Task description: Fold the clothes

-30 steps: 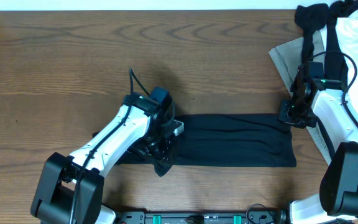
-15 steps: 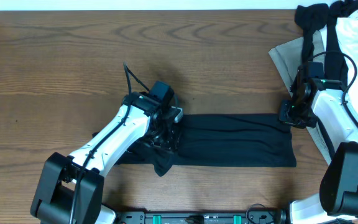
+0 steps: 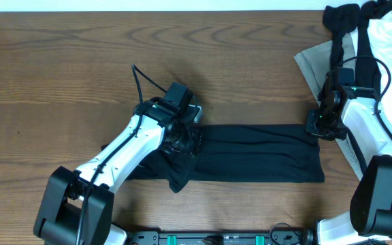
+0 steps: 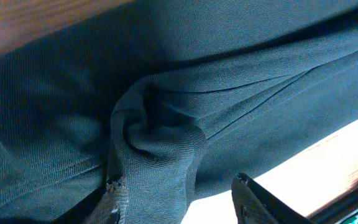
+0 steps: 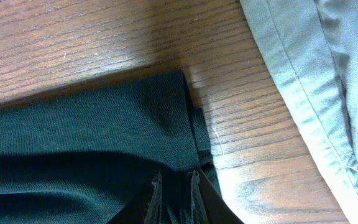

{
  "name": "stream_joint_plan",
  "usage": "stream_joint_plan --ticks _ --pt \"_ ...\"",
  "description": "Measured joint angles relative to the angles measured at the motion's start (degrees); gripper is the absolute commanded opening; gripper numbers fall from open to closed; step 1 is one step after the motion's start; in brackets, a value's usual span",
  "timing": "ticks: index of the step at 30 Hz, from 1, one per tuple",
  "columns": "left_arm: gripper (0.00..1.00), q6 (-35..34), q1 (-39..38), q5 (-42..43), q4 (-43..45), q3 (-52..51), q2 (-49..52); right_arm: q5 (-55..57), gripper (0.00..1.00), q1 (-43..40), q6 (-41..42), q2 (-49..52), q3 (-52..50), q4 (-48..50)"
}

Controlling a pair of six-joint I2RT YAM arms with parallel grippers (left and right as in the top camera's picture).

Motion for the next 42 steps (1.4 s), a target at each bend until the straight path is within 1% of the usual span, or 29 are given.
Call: stream_joint_plan --ticks 5,11,12,13,14,15,17,19,23,32,42 --pt "0.55 -1.92 0.0 0.0 -0.04 0.0 0.85 0.0 0.16 0.0 0.0 -0.02 0.0 0.0" --pt "0.55 -5.01 0.0 -1.05 0.37 0.0 4.74 0.0 0.16 0.0 0.0 0.0 0.0 0.0" --pt "0.53 -5.42 0.0 -1.25 0.39 0.0 5.25 0.0 0.16 0.0 0.0 0.0 0.0 0.0" --pt "0.49 -6.01 0.0 -1.44 0.42 0.0 5.57 0.0 0.16 0.0 0.0 0.0 0.0 0.0" --pt "0.39 -6.51 0.0 -1.53 0.44 0.0 5.77 0.0 0.16 0.0 0.0 -0.02 0.0 0.0" --pt "0.32 -6.82 0.0 -1.66 0.46 0.0 5.81 0.0 0.16 0.0 0.0 -0.02 0.0 0.0" --pt "0.27 -7.32 0.0 -2.12 0.66 0.0 5.81 0.0 0.16 0.0 0.0 -0.02 0.0 0.0" --pt "0.15 -7.56 0.0 -2.25 0.83 0.0 5.81 0.0 0.16 0.0 0.0 0.0 0.0 0.0" --pt "0.06 -7.76 0.0 -2.08 0.85 0.0 5.81 0.0 0.16 0.0 0.0 0.0 0.0 0.0" --pt "0.06 -7.67 0.0 1.4 1.25 0.44 5.03 0.0 0.16 0.0 0.0 0.0 0.0 0.0" --pt "0.06 -7.48 0.0 3.74 7.08 1.22 -5.2 0.0 0.16 0.0 0.0 0.0 0.0 0.02"
